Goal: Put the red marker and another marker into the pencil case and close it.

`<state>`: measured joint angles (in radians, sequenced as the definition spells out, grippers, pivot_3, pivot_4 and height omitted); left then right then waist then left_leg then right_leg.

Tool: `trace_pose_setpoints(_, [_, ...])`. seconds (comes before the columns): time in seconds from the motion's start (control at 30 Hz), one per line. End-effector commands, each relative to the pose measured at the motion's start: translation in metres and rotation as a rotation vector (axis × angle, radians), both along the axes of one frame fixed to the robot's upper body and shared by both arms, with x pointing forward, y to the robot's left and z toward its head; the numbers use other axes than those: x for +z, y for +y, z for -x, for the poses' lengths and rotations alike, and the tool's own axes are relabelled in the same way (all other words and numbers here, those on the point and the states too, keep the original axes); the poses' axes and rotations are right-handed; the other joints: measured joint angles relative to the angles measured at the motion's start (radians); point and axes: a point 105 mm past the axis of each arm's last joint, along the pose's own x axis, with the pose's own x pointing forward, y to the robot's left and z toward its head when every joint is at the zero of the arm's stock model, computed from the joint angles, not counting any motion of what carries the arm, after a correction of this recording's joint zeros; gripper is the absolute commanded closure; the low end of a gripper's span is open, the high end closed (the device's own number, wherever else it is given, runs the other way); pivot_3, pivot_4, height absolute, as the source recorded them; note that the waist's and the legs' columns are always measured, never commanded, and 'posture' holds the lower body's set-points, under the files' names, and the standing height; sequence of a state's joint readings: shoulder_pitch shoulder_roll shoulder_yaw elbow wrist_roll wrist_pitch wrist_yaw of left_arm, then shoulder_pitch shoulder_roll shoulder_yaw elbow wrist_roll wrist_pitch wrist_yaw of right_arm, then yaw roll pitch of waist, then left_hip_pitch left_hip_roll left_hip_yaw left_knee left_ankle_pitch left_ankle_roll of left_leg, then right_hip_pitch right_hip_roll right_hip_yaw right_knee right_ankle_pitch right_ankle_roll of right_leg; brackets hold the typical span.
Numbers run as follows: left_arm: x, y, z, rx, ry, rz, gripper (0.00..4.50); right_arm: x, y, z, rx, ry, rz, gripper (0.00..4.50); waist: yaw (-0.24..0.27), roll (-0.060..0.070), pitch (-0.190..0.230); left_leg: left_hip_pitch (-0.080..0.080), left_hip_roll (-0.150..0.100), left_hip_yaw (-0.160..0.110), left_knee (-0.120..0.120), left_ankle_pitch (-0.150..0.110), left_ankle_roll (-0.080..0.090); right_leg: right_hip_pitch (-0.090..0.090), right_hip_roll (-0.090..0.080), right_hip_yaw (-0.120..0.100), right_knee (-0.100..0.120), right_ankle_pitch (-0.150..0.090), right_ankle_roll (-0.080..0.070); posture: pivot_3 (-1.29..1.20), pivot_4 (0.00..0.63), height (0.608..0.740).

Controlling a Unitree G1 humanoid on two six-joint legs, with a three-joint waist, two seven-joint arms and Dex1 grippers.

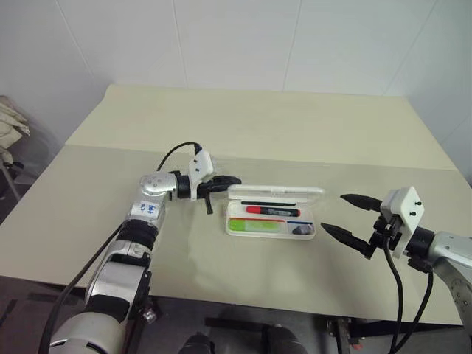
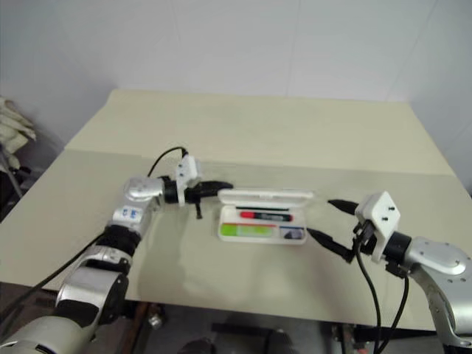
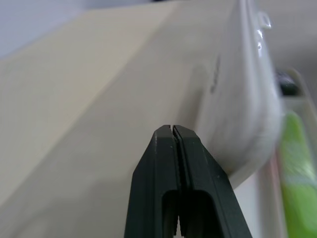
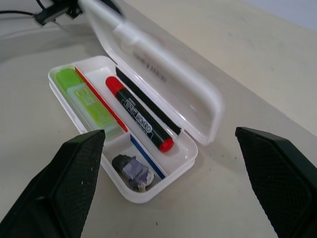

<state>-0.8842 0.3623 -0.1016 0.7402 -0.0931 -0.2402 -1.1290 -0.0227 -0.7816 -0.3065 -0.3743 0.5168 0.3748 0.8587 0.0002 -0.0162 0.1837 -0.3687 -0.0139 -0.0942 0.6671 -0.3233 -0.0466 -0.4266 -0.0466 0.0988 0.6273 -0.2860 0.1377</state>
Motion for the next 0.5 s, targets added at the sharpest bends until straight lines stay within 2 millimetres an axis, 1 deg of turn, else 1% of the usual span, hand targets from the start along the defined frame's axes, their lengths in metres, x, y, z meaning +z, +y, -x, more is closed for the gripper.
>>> trace_pose_setpoints(0.03, [0.0,-0.009,0.012,-0.086,-0.071,-0.08,4.47,0.006,0.004,0.0,0.008,-0.03,-0.004,0.0,0.004,0.0,0.0,0.0,0.0,0.0,0.0,0.0,0.0,0.0,0.0,0.0,0.0,0.0,0.0,0.0,0.15,0.74])
trace_pose_setpoints(0.27, [-0.02,-0.023,0.024,-0.145,-0.077,-0.182,4.47,0.006,0.006,-0.002,0.005,-0.037,-0.012,0.0,0.003,0.0,0.0,0.0,0.0,0.0,0.0,0.0,0.0,0.0,0.0,0.0,0.0,0.0,0.0,0.0,0.15,0.74])
trace_pose_setpoints(0.37, [-0.023,-0.026,0.026,-0.148,-0.057,-0.192,4.47,0.005,0.007,-0.002,0.001,-0.038,-0.016,0.0,0.002,0.0,0.0,0.0,0.0,0.0,0.0,0.0,0.0,0.0,0.0,0.0,0.0,0.0,0.0,0.0,0.15,0.74])
trace_pose_setpoints(0.5, [-0.034,-0.029,0.03,-0.157,-0.01,-0.238,4.47,0.004,0.007,-0.002,-0.007,-0.041,-0.023,0.0,0.001,0.0,0.0,0.001,0.0,0.0,0.0,0.0,0.001,0.001,0.0,0.0,0.001,0.0,0.0,0.0,0.15,0.74])
